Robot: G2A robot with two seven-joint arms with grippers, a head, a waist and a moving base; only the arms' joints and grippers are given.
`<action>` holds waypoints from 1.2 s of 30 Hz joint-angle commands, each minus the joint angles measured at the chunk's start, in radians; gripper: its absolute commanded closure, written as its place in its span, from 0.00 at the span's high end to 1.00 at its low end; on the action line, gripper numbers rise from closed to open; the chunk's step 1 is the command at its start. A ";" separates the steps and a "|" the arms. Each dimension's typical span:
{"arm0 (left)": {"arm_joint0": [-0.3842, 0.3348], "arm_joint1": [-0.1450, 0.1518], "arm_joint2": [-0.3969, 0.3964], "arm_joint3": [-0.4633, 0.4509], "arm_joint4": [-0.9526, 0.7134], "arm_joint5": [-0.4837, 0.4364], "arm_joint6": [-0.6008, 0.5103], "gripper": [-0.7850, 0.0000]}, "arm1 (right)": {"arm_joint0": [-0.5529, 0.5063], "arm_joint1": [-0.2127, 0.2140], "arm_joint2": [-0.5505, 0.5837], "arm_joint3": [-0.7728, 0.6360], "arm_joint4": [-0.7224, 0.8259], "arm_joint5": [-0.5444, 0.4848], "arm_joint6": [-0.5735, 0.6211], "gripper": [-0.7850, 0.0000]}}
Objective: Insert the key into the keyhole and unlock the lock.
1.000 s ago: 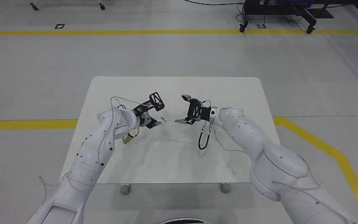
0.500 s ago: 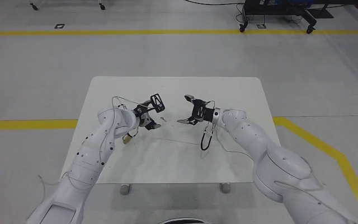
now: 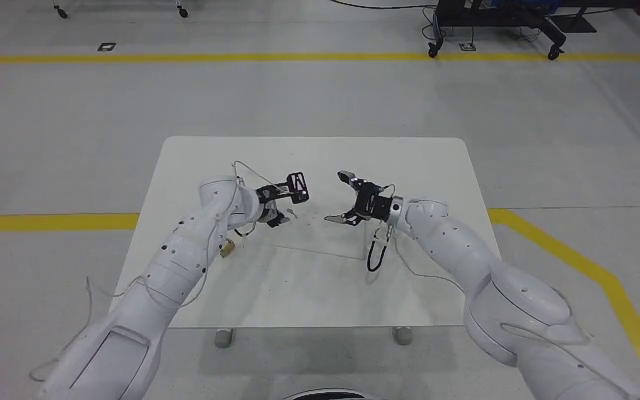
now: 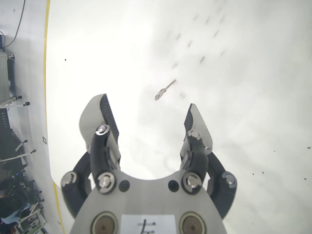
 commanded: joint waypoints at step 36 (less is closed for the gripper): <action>-0.087 -0.035 0.076 0.202 0.000 -0.087 0.220 0.00 | -0.066 0.116 0.119 -0.268 0.033 -0.118 0.306 0.49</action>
